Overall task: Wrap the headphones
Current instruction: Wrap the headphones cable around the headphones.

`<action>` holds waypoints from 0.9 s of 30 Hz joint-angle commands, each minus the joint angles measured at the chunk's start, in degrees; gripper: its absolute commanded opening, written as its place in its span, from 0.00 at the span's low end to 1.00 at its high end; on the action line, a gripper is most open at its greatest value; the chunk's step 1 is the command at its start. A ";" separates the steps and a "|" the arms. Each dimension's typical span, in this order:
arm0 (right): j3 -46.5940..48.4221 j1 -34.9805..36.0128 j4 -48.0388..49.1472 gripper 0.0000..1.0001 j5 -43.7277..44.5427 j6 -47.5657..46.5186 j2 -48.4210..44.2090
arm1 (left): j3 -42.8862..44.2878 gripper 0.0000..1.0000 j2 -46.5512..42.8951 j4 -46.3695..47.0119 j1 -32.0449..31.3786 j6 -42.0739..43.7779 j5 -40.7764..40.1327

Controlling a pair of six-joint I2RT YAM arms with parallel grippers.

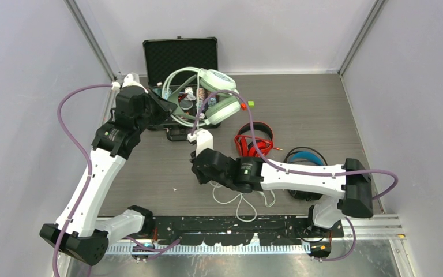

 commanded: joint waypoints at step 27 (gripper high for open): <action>-37.43 -3.18 47.08 0.18 -12.15 -8.68 -16.57 | 4.92 0.00 -3.55 7.67 0.65 -12.34 18.75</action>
